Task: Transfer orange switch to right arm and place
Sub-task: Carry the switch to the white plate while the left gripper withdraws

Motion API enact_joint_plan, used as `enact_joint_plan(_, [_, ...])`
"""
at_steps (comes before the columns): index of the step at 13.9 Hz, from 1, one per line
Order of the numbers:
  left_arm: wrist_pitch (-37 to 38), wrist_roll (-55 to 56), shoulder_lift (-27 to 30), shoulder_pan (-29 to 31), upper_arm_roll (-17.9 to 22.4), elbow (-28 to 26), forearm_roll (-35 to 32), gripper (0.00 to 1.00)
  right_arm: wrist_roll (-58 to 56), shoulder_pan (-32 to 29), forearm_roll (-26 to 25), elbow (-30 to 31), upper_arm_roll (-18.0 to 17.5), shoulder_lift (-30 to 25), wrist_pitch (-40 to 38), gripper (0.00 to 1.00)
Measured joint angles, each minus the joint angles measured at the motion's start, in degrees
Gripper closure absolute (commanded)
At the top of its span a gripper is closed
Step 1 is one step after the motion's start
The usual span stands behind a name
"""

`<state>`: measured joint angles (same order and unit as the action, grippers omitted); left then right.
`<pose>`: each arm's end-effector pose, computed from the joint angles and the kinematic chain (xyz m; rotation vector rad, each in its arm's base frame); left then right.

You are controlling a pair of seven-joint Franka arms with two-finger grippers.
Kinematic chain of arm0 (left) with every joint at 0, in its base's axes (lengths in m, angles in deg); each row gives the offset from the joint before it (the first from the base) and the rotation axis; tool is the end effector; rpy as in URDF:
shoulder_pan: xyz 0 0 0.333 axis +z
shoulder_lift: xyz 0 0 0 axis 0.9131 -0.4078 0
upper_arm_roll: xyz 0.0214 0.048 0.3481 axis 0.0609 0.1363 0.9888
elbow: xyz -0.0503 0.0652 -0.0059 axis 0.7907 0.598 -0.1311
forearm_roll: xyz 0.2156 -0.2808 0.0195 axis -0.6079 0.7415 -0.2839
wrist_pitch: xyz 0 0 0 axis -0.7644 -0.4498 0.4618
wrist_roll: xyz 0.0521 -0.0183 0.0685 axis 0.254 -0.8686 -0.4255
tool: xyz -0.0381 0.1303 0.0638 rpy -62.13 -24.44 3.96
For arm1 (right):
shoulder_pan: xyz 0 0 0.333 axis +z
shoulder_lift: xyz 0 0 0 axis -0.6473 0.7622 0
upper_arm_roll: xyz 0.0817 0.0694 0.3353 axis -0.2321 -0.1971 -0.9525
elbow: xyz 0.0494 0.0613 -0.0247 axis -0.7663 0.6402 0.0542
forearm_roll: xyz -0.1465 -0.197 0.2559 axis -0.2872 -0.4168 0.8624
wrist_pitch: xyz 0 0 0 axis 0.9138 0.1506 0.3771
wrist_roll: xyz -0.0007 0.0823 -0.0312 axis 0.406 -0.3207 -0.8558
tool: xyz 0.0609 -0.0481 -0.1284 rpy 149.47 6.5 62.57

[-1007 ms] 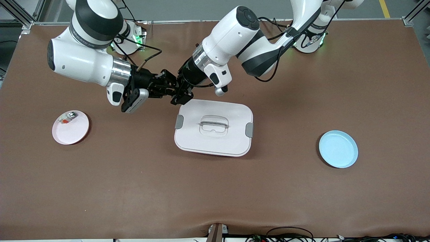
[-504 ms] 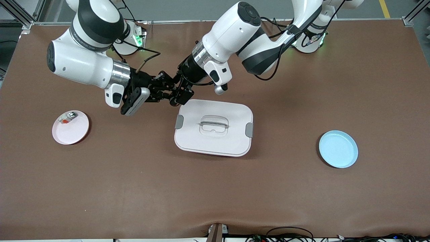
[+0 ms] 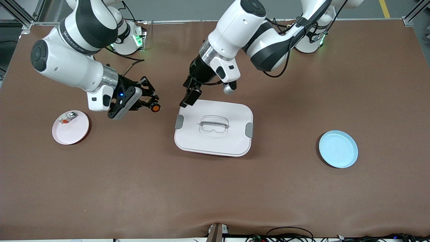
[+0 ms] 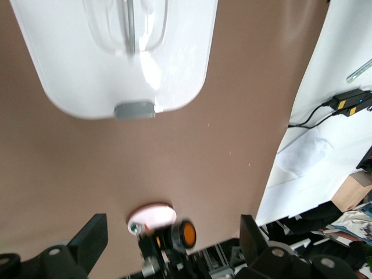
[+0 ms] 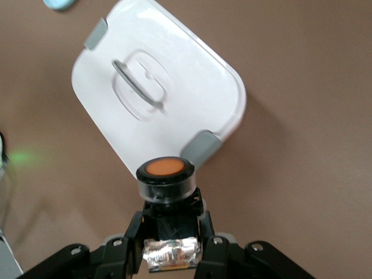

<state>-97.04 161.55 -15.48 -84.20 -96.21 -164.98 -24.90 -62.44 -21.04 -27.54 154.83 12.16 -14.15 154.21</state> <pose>0.4904 -0.5195 0.5357 1.8965 1.6148 -0.2201 0.5074 0.2115 0.4950 -2.5471 -0.9209 -0.0680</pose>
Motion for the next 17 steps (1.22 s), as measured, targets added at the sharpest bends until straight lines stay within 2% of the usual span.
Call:
enact_joint_plan(3, [0.45,-5.76,4.97,3.55,0.0,-7.21,-0.08,0.0,-8.94,-4.35,-7.05,0.0,0.22,0.02,-3.51,1.0])
enact_joint_plan(8, [0.49,-14.44,14.07,12.91,0.08,-19.22,-0.13,0.0,-19.41,-8.98,-19.17,0.19,0.3,0.02,-5.95,1.0])
enact_joint_plan(14, [0.49,-19.82,16.49,20.95,0.19,-22.66,-0.13,0.0,-31.0,-15.13,-28.94,2.28,0.37,0.05,-5.35,1.0])
enact_joint_plan(17, [0.49,-20.4,16.55,22.28,0.2,-22.9,-0.13,0.0,-35.46,-17.31,-31.09,4.89,0.37,0.05,-0.75,1.0])
